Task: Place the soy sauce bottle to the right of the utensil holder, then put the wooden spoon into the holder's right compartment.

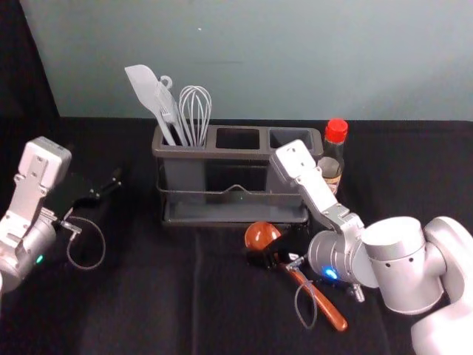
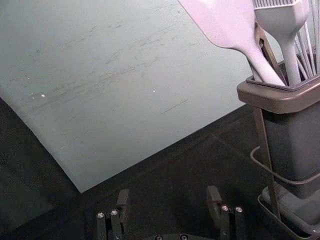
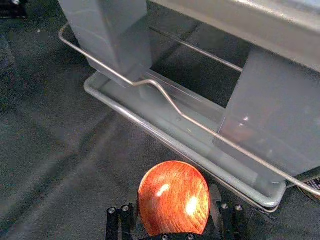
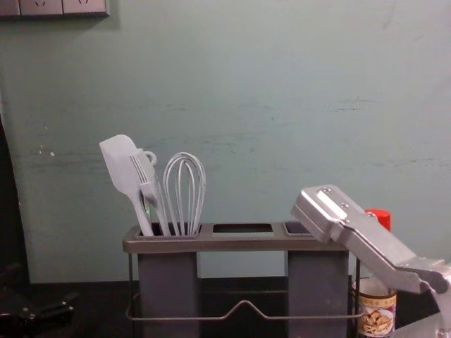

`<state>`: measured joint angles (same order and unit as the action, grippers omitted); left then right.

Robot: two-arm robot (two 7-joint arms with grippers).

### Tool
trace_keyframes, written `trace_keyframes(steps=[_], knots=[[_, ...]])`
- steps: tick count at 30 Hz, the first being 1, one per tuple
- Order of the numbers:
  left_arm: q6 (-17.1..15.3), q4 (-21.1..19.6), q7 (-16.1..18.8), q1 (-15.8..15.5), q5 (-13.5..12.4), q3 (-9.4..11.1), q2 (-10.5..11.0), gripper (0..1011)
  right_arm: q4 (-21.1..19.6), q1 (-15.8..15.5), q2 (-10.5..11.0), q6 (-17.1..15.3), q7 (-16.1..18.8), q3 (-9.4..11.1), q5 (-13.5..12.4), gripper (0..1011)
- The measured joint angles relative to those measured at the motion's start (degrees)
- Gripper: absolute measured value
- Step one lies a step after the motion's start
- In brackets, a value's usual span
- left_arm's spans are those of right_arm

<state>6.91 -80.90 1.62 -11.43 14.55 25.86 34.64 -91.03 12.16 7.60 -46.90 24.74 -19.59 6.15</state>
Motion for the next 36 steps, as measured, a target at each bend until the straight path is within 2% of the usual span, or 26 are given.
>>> trace_keyframes(steps=[8,13,16,22,25,26,29,31,32,35,36], knots=[[0.0,0.0,0.0,0.0,0.0,0.0,0.0,1000,-4.25,-2.14,1.41,0.34,1.02,0.02,-0.24,838],[0.0,0.0,0.0,0.0,0.0,0.0,0.0,1000,-9.2,-4.96,2.87,1.08,1.97,1.13,-1.82,838],[0.0,0.0,0.0,0.0,0.0,0.0,0.0,1000,-14.06,-7.99,4.41,2.07,1.98,2.17,-2.8,838],[0.0,0.0,0.0,0.0,0.0,0.0,0.0,1000,-20.3,-11.77,6.94,3.65,1.31,3.0,-2.99,838],[0.0,0.0,0.0,0.0,0.0,0.0,0.0,1000,-23.18,-14.24,8.41,7.24,0.44,3.57,-3.0,838],[0.0,0.0,0.0,0.0,0.0,0.0,0.0,1000,-24.2,-15.36,8.89,9.59,-0.17,4.06,-3.09,838],[0.0,-0.01,0.0,0.0,0.0,0.0,0.0,1000,-25.52,-17.36,9.4,13.96,-1.66,5.31,-3.5,838],[0.0,0.0,0.0,0.0,0.0,0.0,0.0,1000,-25.95,-18.2,9.38,15.68,-2.4,5.99,-3.84,838],[0.0,0.0,0.0,0.0,0.0,0.0,0.0,1000,-26.3,-19.21,9.23,17.85,-3.44,6.76,-4.17,838],[0.0,0.0,0.0,0.0,0.0,0.0,0.0,1000,-26.66,-20.67,8.93,21.43,-5.24,7.77,-4.48,838],[0.0,0.0,0.0,0.0,0.0,0.0,0.0,1000,-26.84,-21.57,8.82,23.93,-6.53,8.14,-4.44,838]])
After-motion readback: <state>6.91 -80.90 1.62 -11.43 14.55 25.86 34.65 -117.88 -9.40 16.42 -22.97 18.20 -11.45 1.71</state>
